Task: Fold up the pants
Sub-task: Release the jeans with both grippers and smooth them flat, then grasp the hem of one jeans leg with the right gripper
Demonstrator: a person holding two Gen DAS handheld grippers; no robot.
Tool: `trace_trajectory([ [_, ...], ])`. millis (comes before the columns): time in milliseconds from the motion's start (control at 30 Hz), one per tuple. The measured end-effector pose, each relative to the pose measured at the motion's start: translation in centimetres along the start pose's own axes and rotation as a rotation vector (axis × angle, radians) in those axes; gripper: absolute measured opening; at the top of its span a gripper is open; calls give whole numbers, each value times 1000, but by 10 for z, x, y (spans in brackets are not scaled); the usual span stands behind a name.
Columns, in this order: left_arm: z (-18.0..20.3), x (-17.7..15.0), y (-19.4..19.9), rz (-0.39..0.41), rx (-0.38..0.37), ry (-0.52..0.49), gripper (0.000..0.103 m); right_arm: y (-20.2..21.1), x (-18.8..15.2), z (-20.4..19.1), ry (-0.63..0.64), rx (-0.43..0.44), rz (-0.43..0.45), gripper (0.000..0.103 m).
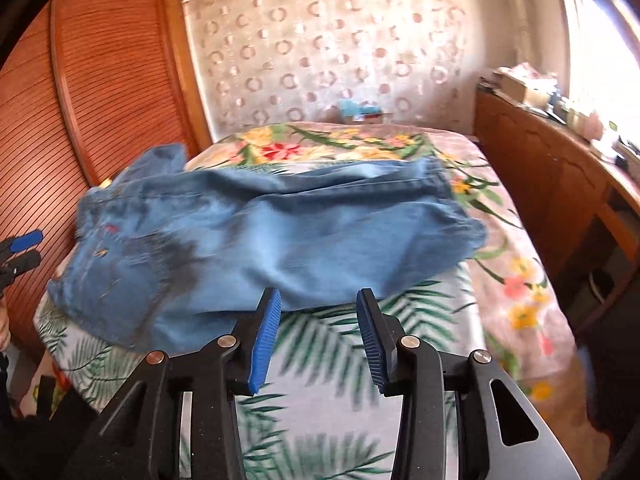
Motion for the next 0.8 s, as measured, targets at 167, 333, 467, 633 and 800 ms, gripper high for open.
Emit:
trace_trajectory([
  [167,18,11,-23,21,-18,-18,80,-6,9,35,-56,-70,13,41],
  [333,33,14,-40,13,-52,-25,80,-27,19,66,-119,-120,1,41],
  [467,42,18,-49,10,-84,-23,80,-49,28,89,-154,-151,-26,41],
  [633,47,21,-57,0,-89,-33,80,-76,43,97,-203,-149,-70,41],
  [800,44,16,-58,-10,-85,-26,80,-91,51,98,-258,-138,-117,41],
])
Point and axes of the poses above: each gripper's, at about its wrist camera, not at the fingertips, and y roughly against the way its jaws point, z to its right, x to its top, the point moved 9 cm from there along -y, roughly the way its jaws point, and after that the axes turned 7 degrees about -y, right-handed, at the moved point
